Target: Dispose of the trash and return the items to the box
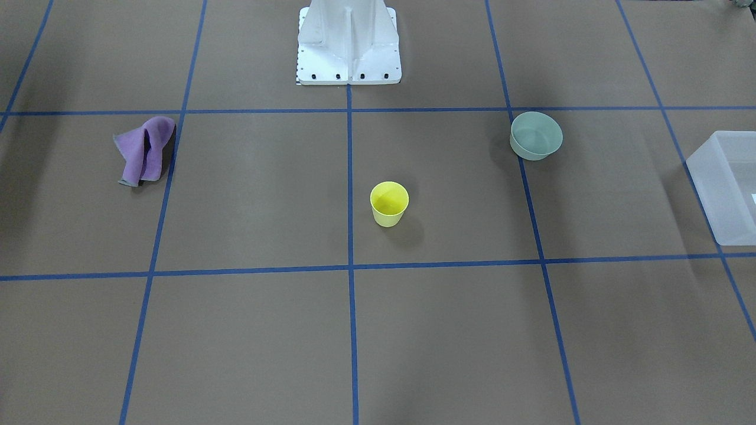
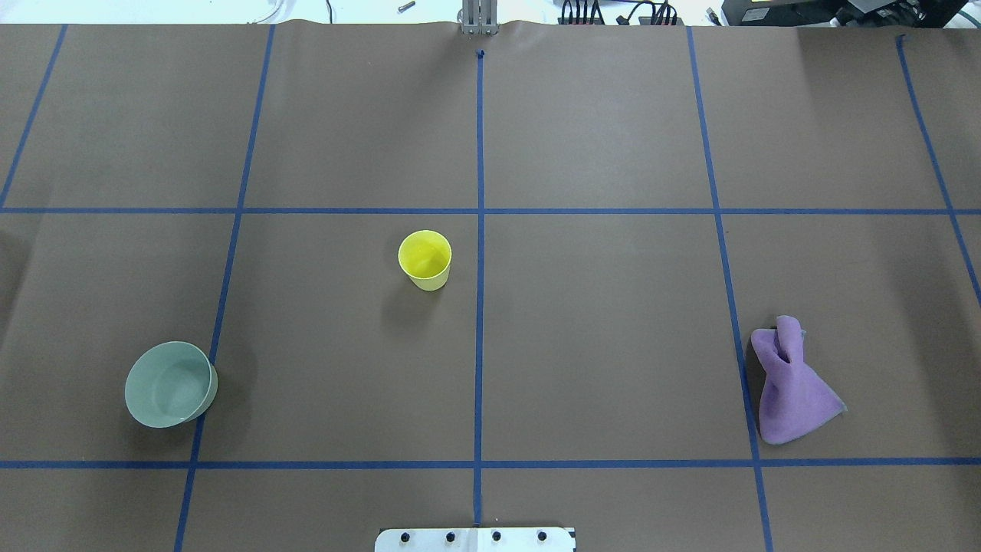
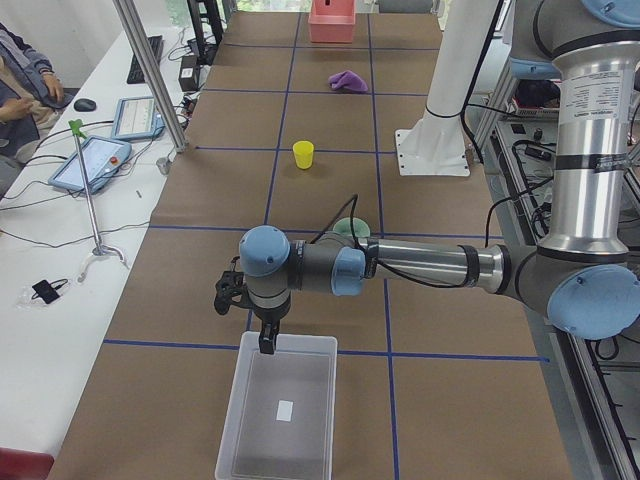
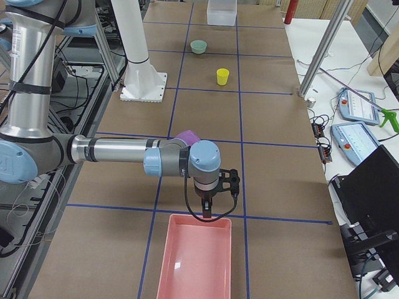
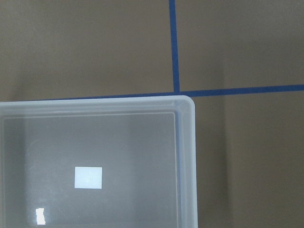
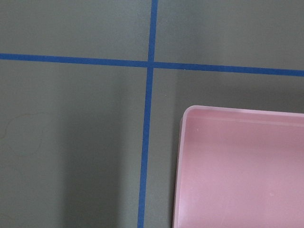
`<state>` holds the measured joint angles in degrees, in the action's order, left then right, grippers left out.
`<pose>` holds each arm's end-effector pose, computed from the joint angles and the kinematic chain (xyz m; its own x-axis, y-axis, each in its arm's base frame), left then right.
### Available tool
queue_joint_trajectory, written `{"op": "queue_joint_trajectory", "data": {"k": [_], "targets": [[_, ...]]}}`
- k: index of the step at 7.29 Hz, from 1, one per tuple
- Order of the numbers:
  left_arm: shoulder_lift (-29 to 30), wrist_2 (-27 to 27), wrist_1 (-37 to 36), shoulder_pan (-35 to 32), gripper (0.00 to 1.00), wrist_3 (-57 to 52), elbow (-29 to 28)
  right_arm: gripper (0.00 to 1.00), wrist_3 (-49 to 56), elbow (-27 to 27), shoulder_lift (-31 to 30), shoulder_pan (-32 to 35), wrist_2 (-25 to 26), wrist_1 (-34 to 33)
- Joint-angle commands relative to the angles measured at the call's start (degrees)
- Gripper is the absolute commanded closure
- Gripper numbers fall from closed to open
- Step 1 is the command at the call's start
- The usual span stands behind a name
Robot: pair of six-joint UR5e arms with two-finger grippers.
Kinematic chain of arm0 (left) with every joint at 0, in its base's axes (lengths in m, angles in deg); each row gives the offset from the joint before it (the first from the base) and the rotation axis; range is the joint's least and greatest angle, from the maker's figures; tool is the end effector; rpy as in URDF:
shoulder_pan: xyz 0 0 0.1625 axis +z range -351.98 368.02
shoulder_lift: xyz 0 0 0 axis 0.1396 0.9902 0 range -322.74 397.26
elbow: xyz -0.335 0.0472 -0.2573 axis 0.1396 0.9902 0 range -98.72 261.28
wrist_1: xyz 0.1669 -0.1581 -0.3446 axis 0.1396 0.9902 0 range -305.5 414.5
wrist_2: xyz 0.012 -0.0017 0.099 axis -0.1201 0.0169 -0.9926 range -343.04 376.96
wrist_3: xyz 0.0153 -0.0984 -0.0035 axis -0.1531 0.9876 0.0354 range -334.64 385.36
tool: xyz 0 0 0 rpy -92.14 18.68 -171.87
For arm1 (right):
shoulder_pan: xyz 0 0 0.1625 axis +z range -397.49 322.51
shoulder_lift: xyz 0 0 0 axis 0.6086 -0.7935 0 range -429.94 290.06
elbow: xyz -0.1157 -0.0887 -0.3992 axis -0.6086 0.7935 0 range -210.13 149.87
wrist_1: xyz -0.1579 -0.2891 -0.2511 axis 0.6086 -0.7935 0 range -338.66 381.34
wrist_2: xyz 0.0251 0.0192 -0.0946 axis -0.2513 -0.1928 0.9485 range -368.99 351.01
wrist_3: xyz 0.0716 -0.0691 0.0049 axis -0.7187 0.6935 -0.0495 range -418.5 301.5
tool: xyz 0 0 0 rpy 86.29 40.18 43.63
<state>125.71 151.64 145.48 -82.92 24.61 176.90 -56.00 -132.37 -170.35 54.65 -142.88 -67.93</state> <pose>-0.0712 -0.4843 0.6213 0.7121 0.0633 -0.6992 0.0070 0.9952 0.0972 0.0798 -0.4153 0.6352 0.7223 -0.0475 0.6899 -0.0058 0.9972 0.0747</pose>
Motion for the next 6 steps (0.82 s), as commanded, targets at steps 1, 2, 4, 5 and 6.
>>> {"op": "queue_joint_trajectory", "data": {"k": [1,2,4,5,6], "targets": [[-0.5,0.1,1.7,-0.1,0.02,-0.3,0.0,0.0,0.1,-0.3,-0.1,0.1,0.2,-0.2],[-0.6,0.1,2.6,0.0,0.02,-0.1,-0.9,0.0,0.2,-0.3,-0.4,0.1,0.0,0.2],[0.1,0.1,3.1,0.0,0.02,0.0,-1.9,0.0,0.2,-0.3,-0.4,0.1,-0.4,0.3],[0.4,0.1,3.5,0.1,0.02,0.1,-1.7,0.0,0.1,-0.3,-0.4,0.1,-0.6,0.3],[1.5,0.1,3.5,0.2,0.02,0.0,-2.2,0.0,0.1,-0.4,-0.2,0.1,-0.5,0.4]]}}
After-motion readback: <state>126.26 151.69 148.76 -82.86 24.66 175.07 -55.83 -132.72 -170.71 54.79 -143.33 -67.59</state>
